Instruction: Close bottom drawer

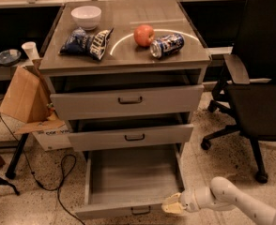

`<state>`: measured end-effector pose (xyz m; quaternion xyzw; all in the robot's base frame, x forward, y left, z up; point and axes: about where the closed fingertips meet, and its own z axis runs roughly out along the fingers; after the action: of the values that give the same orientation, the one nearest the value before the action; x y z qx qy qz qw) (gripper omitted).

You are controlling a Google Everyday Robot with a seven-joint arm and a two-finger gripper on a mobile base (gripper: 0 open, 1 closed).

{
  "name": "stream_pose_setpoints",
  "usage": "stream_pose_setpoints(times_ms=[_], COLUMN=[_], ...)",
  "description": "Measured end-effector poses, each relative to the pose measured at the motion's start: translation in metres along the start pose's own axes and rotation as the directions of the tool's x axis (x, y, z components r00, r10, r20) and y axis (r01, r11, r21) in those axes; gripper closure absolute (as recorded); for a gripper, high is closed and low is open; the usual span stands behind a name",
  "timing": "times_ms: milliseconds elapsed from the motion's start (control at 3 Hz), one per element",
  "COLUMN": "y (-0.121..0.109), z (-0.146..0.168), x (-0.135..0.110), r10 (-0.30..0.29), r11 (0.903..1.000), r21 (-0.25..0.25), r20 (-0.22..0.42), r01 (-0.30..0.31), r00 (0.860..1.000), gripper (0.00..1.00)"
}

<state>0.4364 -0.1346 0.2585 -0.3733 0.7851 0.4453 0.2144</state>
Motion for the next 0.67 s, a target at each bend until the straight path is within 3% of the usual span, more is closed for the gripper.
stream_pose_setpoints(times_ms=[333,667], y=[-0.033,-0.062], z=[0.009,0.013], x=[0.029,0.059], r10=[0.079,0.161], r11=[0.9964,0.9838], r21=[0.03,0.074], r20=[0.017,0.039], r01=[-0.08,-0.163], r00=[0.997,0.986], gripper=[0.89,1.0])
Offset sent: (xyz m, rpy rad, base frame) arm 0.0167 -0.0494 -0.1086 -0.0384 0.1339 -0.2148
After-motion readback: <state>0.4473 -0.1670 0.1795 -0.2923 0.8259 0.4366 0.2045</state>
